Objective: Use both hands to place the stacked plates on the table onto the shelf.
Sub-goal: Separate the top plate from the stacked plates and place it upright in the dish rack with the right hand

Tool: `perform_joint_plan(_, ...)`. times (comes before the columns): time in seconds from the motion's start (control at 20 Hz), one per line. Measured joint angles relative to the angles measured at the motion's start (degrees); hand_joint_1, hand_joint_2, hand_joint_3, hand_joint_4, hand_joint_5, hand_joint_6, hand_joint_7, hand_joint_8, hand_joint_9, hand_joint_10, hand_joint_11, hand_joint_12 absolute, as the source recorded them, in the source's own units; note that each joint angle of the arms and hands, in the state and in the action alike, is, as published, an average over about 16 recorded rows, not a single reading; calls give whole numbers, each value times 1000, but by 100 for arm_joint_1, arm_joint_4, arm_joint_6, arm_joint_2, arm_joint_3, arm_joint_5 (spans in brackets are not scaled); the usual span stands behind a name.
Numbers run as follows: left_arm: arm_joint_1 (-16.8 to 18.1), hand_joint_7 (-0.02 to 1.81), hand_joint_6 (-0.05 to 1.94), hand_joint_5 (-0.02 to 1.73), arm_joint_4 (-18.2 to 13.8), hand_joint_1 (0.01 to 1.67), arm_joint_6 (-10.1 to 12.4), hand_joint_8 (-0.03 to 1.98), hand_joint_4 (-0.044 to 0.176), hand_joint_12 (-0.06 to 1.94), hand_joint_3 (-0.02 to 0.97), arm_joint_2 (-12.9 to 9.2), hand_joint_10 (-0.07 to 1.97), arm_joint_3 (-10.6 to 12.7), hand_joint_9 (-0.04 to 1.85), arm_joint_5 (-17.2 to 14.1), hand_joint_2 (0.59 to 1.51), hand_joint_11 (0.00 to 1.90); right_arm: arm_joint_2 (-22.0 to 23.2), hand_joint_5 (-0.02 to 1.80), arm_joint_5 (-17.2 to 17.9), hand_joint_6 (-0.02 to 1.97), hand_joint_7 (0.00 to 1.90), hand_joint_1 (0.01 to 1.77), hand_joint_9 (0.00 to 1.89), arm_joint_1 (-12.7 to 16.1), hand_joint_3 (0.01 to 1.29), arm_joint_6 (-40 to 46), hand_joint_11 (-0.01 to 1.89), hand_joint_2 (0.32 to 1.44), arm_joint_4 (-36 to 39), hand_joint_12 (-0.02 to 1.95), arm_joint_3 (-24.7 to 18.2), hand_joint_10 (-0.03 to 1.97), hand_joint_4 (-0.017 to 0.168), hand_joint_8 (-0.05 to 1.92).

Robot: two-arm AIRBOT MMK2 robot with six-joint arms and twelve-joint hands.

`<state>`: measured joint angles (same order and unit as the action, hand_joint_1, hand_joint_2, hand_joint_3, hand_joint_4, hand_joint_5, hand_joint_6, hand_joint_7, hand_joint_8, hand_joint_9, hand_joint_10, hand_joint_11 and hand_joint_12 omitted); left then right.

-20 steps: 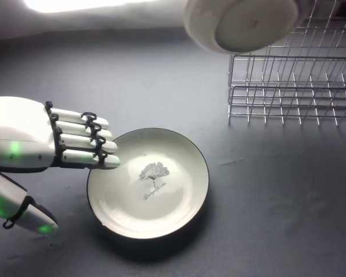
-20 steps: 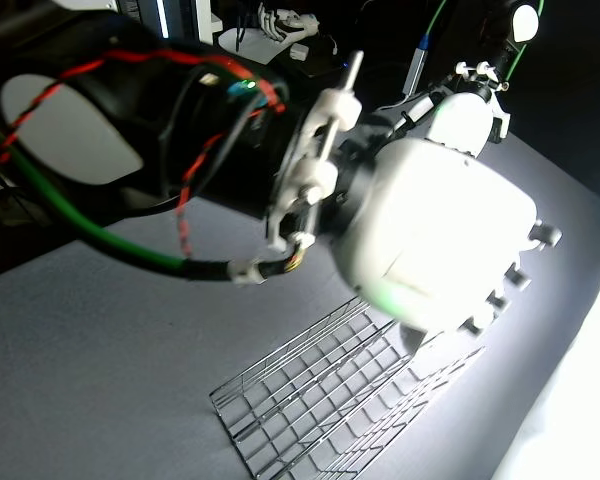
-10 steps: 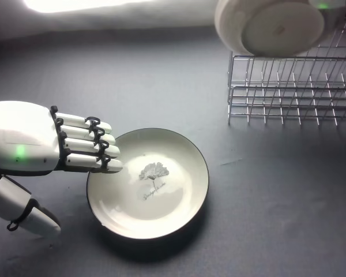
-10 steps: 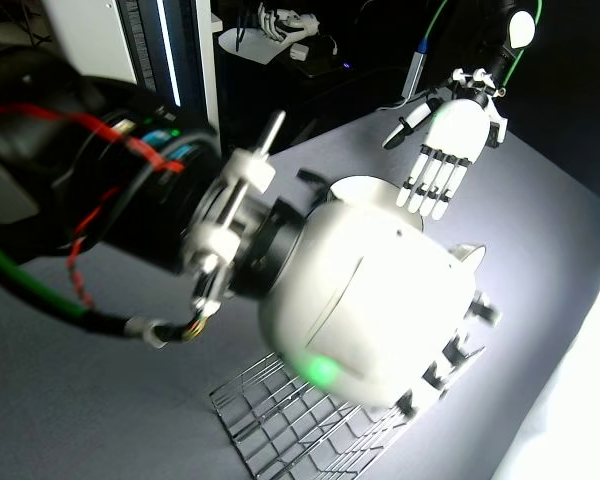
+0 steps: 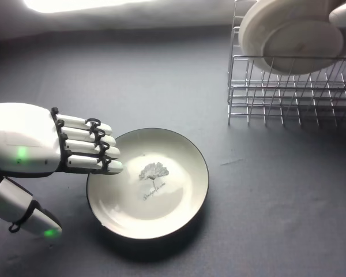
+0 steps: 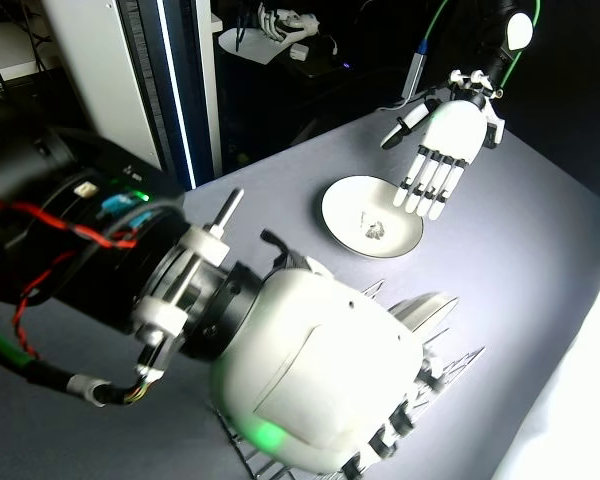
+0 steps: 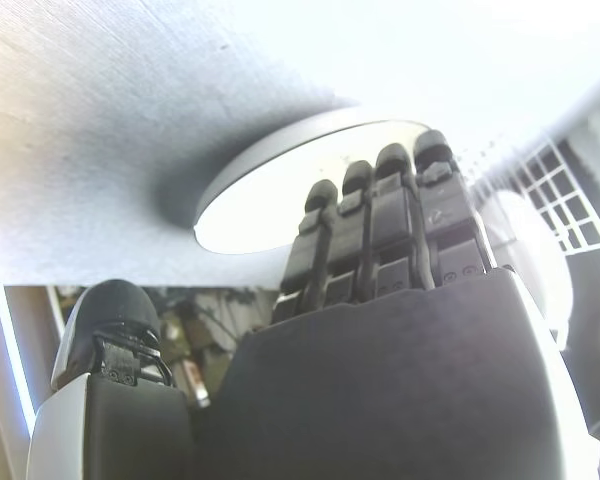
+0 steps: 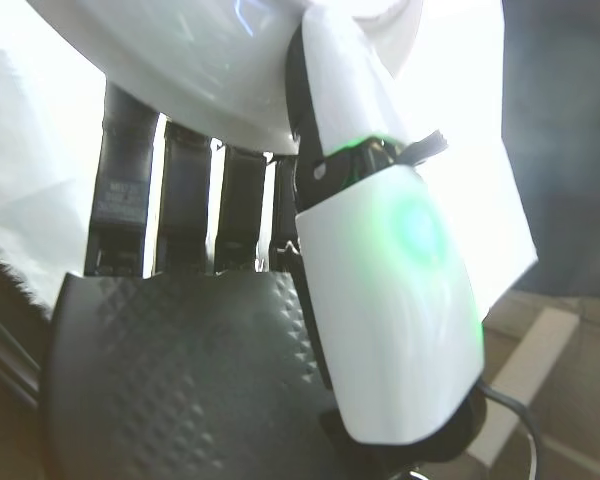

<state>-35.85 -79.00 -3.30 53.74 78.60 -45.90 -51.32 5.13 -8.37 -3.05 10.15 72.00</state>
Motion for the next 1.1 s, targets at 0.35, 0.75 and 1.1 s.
perform_joint_plan(0.35,-75,20,6,21,3,13,-19,12,6,9,19,36,5,6,22,23,1117,13,45,688,265,975,803,1282,668,-388,15,0,501,1137,61,1554,40,1080,-7,880)
perform_joint_plan(0.75,-175,19,6,22,28,14,-35,12,6,7,19,87,-3,63,12,39,1117,15,81,544,591,720,657,1218,485,-498,15,1,274,1160,191,1550,-31,831,-5,606)
perform_joint_plan(1.1,-372,15,-1,16,135,15,133,11,4,7,19,199,-20,197,-8,16,1118,20,20,421,1217,579,542,1179,328,-380,15,-40,134,1134,1077,1560,-198,838,-3,425)
